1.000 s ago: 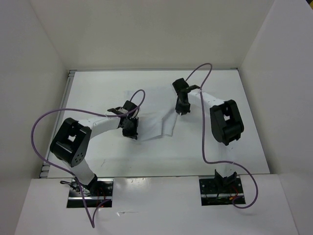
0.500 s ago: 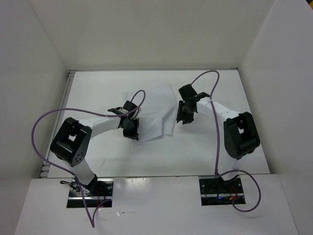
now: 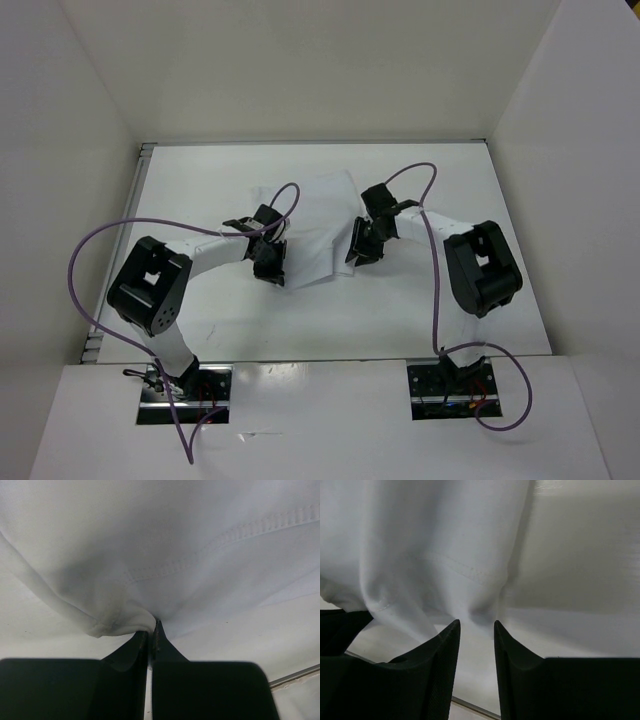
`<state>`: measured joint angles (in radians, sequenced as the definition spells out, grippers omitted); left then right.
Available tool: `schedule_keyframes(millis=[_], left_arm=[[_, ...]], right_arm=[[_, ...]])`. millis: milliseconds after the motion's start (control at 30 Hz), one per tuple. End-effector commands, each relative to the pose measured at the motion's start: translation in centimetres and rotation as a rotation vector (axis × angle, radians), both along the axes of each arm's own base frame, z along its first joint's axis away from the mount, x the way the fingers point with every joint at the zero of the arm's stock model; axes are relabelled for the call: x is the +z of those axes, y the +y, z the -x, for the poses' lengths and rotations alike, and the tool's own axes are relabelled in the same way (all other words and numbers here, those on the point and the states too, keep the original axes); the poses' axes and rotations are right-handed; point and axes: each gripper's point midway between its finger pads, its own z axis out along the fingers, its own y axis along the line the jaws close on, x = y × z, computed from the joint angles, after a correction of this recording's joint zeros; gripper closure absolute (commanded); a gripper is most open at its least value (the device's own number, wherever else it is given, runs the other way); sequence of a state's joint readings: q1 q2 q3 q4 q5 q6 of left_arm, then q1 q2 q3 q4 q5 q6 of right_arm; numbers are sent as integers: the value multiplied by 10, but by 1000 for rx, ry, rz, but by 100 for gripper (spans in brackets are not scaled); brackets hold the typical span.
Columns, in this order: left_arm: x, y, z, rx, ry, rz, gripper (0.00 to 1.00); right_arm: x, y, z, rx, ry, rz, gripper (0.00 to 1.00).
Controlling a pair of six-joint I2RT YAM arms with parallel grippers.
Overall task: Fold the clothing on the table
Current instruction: Flatten the skirt out
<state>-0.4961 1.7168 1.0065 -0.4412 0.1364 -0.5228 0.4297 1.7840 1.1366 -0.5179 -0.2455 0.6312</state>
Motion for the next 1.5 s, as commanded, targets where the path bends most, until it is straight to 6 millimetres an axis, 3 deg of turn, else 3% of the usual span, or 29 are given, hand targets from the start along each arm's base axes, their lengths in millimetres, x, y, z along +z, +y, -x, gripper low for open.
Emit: schedule_keyframes(millis=[0, 200, 333, 367, 433, 500, 533, 600, 667, 800, 867, 900, 933, 1033, 1167, 1467], left_arm=[[5, -4, -9, -21, -29, -1, 100], [7, -3, -11, -17, -33, -9, 100], [4, -2, -10, -26, -28, -16, 100], [1, -2, -10, -26, -19, -20, 100], [0, 0, -11, -23, -23, -27, 100], [7, 10, -17, -3, -36, -37, 100], [11, 12, -20, 7, -47, -32, 100], [16, 24, -26, 28, -83, -71, 100], [21, 35, -30, 44, -102, -116, 100], [20, 35, -30, 42, -90, -118, 100], [15, 32, -26, 33, -72, -103, 100], [15, 30, -25, 28, -66, -91, 100], [15, 30, -25, 28, -66, -91, 100], [14, 29, -23, 25, -63, -83, 100], [12, 25, -23, 18, -55, -67, 100], [6, 22, -17, 3, -35, -66, 100]], right_arm=[[-8, 12, -3, 6, 5, -37, 62], [-21, 7, 3, -7, 34, 7, 63], [-29, 5, 4, -11, 47, 25, 83], [-33, 0, 2, -22, 35, 49, 92], [-42, -15, 3, -49, 42, 134, 99], [-46, -57, -6, -79, 27, 308, 100], [-49, -77, 5, -84, 66, 394, 100], [-25, -109, -7, -138, 2, 479, 100], [-2, -120, -10, -151, -33, 483, 100], [15, -140, -10, -191, -57, 563, 100], [22, -148, -8, -195, -47, 606, 92], [25, -148, -9, -195, -48, 606, 83], [33, -144, -12, -200, -69, 584, 67], [61, -121, -17, -178, -158, 429, 51], [60, -114, -19, -194, -175, 341, 50], [10, -68, 13, -160, -16, 82, 54]])
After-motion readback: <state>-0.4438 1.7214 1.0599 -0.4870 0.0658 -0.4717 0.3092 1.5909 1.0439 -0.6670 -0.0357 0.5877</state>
